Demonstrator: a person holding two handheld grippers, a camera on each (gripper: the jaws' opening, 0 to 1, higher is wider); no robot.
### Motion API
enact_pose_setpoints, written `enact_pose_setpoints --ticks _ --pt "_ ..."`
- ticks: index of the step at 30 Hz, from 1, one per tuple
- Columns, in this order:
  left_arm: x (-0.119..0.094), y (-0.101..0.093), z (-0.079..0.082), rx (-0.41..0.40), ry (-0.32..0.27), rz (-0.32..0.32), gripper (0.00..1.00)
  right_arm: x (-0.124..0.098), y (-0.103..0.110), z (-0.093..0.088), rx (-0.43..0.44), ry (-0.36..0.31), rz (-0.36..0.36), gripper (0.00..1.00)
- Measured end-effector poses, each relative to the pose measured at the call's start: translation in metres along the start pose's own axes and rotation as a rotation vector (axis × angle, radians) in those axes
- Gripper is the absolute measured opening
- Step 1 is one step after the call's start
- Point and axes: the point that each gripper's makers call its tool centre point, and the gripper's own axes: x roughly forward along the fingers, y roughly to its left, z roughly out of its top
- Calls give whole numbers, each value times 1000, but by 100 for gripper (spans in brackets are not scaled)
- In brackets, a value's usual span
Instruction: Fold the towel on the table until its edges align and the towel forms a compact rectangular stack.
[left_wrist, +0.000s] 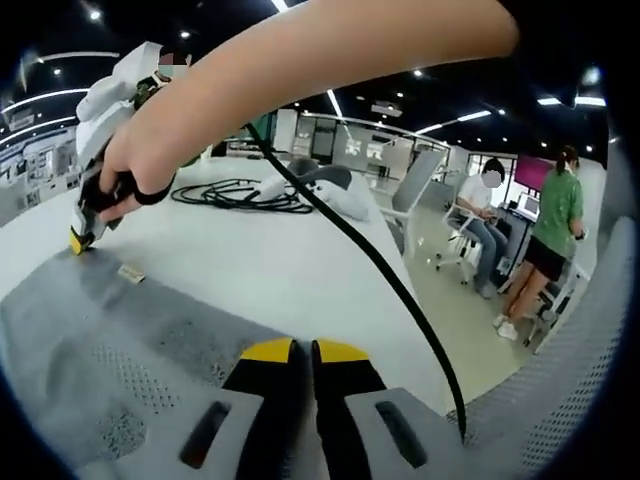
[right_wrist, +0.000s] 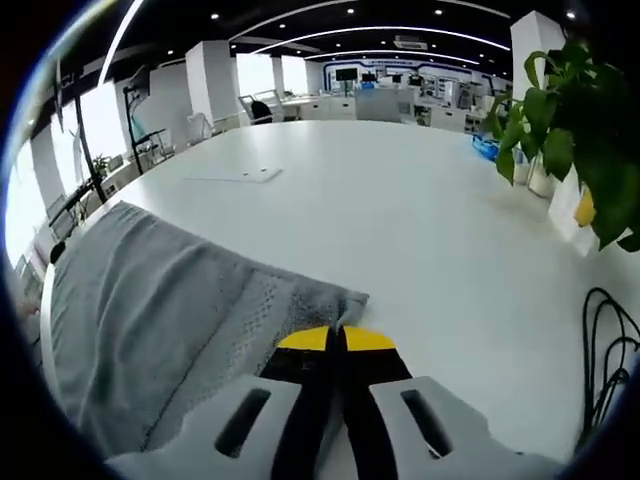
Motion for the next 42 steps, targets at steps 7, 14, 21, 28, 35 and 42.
enact_pose_setpoints --ticks 7,14,21,28,35,42 --pt "0 2 1 -71 -12 -23 6 -10 2 9 36 -26 -3 0" --pt "-5 1 2 -135 -2 -48 6 -17 6 20 45 -53 12 0" --pt "-17 -2 17 -167 -43 -47 6 -24 12 30 52 -78 30 0" --pt "-38 2 41 -193 -104 -28 6 -32 16 50 52 -129 43 0" --pt "-54 0 62 -153 -135 -20 6 -47 25 71 68 -188 63 0" --pt "-72 0 82 -76 -146 -11 6 -56 33 87 78 -218 81 0"
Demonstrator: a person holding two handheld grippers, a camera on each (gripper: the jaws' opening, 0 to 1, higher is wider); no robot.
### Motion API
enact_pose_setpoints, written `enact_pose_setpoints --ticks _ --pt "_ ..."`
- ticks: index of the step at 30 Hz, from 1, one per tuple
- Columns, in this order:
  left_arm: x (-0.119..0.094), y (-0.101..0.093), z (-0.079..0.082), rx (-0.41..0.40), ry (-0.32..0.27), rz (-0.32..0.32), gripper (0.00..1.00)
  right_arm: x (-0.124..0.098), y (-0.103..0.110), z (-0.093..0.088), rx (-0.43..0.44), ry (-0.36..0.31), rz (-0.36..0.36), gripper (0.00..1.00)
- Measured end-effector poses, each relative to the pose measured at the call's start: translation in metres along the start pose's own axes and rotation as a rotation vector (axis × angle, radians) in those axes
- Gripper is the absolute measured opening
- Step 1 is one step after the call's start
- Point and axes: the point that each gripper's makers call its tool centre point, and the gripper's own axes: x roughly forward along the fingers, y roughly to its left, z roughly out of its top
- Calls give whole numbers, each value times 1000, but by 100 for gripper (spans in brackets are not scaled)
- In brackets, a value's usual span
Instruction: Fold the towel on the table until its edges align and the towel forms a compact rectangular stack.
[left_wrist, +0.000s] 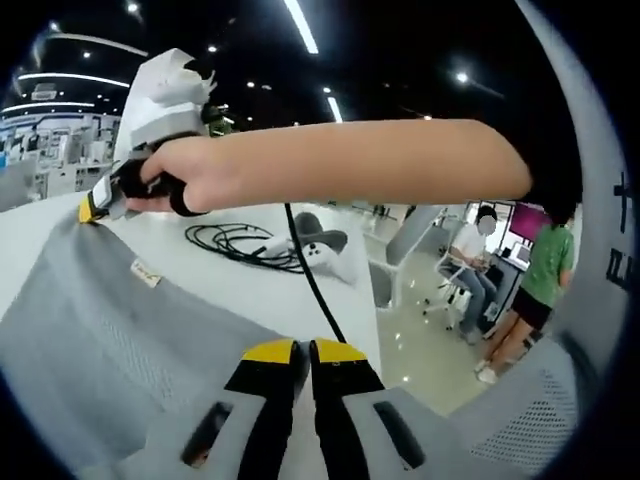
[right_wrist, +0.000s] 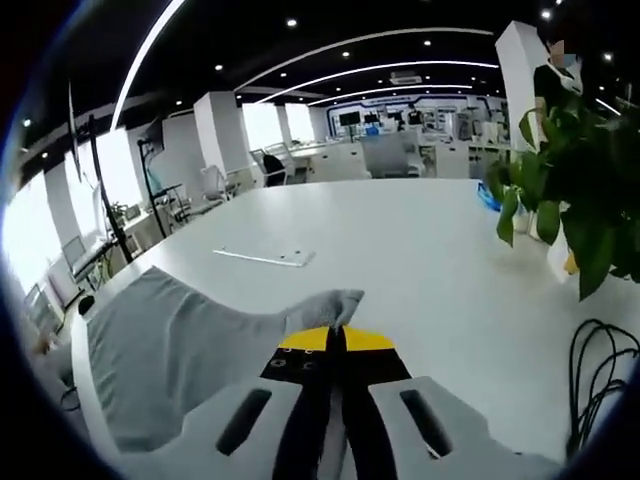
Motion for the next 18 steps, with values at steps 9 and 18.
enact_pose_setpoints --ticks 9,18 --pt "-27 -4 6 54 5 33 6 -9 24 23 -24 -43 20 0" --pt "-58 -6 23 42 -44 91 6 -16 46 43 -35 -79 33 0"
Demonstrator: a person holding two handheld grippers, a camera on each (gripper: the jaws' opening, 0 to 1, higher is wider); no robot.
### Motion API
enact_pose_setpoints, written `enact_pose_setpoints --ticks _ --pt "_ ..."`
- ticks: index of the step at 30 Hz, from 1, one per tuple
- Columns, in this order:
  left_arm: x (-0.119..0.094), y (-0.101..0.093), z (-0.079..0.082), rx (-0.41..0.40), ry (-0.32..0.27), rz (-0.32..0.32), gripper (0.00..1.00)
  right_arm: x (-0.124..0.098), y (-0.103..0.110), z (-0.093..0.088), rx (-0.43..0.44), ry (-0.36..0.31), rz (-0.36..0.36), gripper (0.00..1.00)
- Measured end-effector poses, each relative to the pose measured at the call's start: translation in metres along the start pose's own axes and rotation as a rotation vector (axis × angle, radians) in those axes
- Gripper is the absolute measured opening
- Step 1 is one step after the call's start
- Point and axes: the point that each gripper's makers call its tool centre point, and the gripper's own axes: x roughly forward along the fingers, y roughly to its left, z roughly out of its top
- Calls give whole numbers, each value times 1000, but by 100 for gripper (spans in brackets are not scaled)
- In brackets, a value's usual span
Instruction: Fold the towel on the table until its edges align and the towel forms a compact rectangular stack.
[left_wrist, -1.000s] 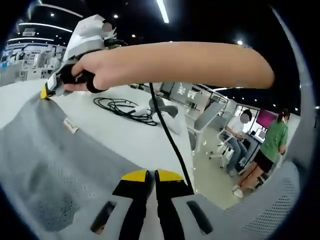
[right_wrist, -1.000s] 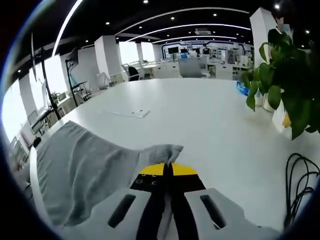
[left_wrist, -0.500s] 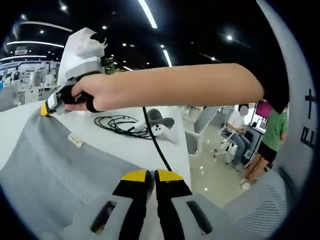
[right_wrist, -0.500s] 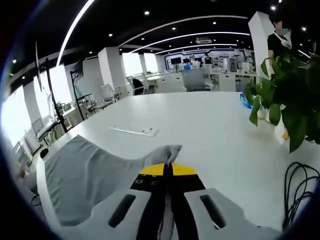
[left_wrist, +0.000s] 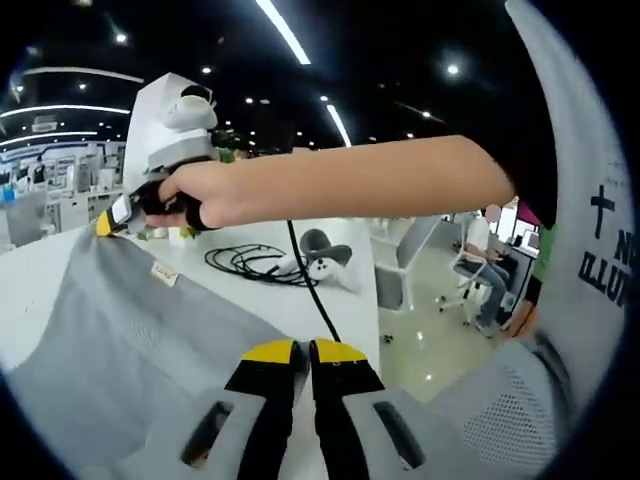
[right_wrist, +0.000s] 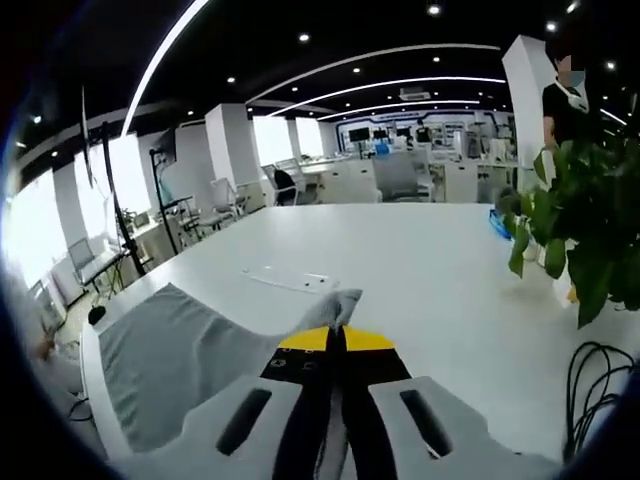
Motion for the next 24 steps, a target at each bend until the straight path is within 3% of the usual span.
enact_pose_setpoints --ticks 14,21,24 --pt "-53 -2 31 -15 -76 52 6 5 56 43 -11 -65 36 0" --pt "-88 10 52 -53 -131 141 5 11 83 59 -12 -83 67 0" --pt "-103 16 51 -62 -146 164 5 13 93 65 -10 -91 82 0"
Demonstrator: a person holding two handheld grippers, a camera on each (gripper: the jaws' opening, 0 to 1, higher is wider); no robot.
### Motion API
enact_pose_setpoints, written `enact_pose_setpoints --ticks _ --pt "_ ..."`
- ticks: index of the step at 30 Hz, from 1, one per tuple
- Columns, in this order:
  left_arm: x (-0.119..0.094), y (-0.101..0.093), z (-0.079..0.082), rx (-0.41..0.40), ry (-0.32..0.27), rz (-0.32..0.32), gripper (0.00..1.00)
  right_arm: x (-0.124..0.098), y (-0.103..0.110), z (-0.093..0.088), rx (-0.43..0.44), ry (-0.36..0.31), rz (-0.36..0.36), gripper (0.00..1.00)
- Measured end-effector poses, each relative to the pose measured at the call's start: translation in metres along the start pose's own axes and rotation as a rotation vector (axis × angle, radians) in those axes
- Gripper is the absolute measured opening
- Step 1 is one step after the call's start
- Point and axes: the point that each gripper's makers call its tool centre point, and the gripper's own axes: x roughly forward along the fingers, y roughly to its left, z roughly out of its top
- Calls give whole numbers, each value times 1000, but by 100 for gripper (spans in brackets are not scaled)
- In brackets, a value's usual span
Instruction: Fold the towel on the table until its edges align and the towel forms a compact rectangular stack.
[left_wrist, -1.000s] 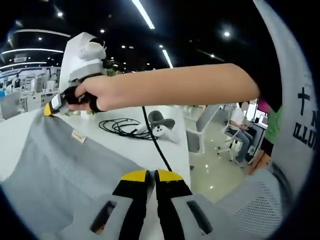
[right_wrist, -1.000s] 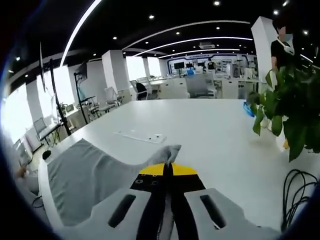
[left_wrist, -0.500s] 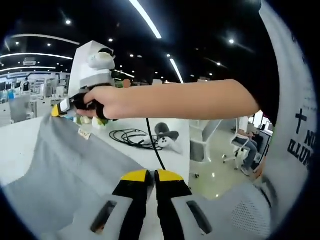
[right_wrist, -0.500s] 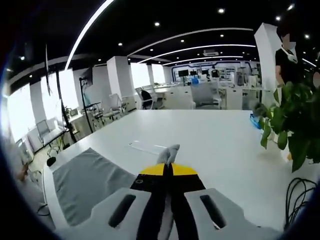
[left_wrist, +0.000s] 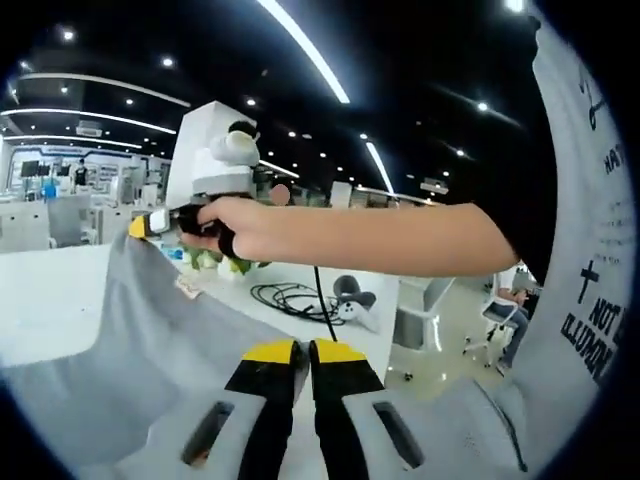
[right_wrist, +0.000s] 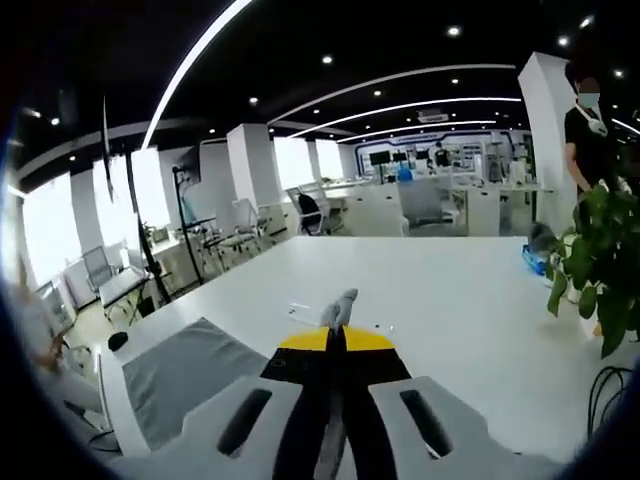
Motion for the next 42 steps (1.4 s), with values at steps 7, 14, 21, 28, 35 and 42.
enact_pose_setpoints --ticks 7,14,21,28,35,42 --pt "-34 14 5 11 1 44 5 9 25 9 -1 -13 20 0" --pt "-58 21 13 17 -20 75 5 13 41 23 16 -34 24 0" --pt "-80 31 25 -8 -69 108 5 21 60 38 24 -53 28 0" --pt "-109 46 36 10 -95 145 5 34 81 52 34 -69 35 0" --pt "-138 57 46 18 -128 198 5 46 106 66 26 -87 56 0" --pt "-164 67 56 23 -164 256 5 60 142 80 -19 -96 101 0"
